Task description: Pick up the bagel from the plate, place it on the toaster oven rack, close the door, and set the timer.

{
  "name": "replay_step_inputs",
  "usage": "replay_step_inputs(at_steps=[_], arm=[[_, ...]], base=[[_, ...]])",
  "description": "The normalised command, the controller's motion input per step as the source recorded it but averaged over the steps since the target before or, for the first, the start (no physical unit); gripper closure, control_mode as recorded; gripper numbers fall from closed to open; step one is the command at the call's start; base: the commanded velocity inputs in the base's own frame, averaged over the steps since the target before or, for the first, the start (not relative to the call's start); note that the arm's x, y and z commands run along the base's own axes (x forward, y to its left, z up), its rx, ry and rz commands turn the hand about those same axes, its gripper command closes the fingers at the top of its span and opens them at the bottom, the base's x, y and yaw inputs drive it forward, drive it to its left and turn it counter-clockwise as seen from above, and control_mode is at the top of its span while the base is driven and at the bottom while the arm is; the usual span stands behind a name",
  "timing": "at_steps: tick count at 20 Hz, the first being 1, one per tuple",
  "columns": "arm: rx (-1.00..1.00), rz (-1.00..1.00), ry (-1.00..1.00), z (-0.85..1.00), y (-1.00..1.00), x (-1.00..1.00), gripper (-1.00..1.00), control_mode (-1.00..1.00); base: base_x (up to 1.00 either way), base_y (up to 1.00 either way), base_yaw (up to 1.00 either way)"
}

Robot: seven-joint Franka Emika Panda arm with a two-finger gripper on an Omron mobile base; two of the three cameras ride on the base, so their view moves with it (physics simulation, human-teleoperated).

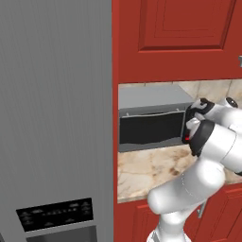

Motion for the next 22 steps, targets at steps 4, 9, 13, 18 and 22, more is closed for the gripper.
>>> replay_step_inputs(at_steps=[4,9,13,18,22], arm=[[0.02,0.00,0.06,-0.16,0.00,0.33,1.00,-1.00],[0.08,0.00,0.08,-0.26,0.00,0.51,1.00,-1.00],[0.17,0.01,0.01,-0.27,-0.16,0.39,1.00,-1.00],[0.21,0.03,0.00,-0.31,-0.19,0.19,1.00,-1.00],[0.20,0.03,0.00,-0.39,-0.12,0.24,1.00,-1.00]], base=[[0.00,0.00,0.00],[0.00,0.00,0.00],[0.00,0.00,0.00],[0.00,0.00,0.00],[0.00,0.00,0.00]])
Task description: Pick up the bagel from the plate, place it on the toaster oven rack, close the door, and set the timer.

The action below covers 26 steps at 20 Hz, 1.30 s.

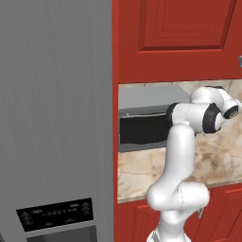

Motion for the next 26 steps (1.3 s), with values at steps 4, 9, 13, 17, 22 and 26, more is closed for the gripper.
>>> replay_step_inputs(at_steps=[4,9,13,17,22,26], arm=[[0.18,0.03,0.00,-0.43,-0.09,0.21,1.00,-1.00],[0.19,0.03,0.00,-0.46,-0.10,0.18,1.00,-1.00],[0.20,0.01,0.02,-0.51,-0.05,0.20,1.00,-1.00],[0.20,0.00,0.04,-0.51,-0.03,0.15,1.00,-1.00],[0.21,0.00,0.07,-0.55,0.00,0.10,1.00,-1.00],[0.21,0.00,0.09,-0.53,0.00,0.13,1.00,-1.00]], base=[[0.00,0.00,0.00],[0.00,0.00,0.00],[0.00,0.00,0.00],[0.00,0.00,0.00],[0.00,0.00,0.00],[0.00,0.00,0.00]])
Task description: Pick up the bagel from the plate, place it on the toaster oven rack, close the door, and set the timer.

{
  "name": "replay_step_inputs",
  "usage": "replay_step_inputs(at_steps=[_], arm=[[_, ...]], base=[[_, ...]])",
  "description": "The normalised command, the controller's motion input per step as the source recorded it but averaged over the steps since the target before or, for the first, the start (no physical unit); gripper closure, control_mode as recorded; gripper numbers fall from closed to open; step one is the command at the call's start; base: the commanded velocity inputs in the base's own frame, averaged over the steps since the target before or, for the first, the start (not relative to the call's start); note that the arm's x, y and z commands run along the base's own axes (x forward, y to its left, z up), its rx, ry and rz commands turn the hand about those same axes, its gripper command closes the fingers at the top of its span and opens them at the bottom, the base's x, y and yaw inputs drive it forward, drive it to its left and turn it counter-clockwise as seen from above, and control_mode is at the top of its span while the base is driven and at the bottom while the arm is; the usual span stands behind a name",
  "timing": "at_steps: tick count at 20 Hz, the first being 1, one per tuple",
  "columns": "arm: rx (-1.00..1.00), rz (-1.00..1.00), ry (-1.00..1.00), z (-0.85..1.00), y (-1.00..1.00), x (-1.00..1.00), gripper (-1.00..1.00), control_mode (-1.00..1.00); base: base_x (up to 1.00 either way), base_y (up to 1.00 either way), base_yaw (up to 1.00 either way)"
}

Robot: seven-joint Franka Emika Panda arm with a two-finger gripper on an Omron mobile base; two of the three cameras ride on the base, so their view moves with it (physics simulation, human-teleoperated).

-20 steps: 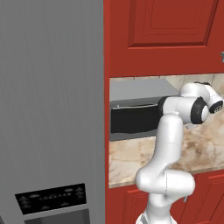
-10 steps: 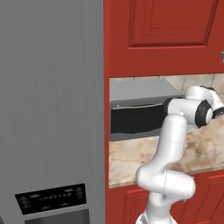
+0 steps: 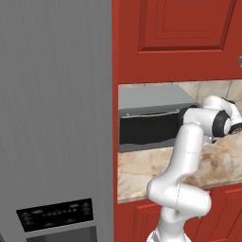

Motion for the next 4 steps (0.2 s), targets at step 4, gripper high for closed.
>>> replay_step_inputs(at_steps=[4], arm=[[0.19,0.00,0.06,-0.42,0.00,0.18,1.00,-1.00]], base=[[0.00,0.00,0.00]])
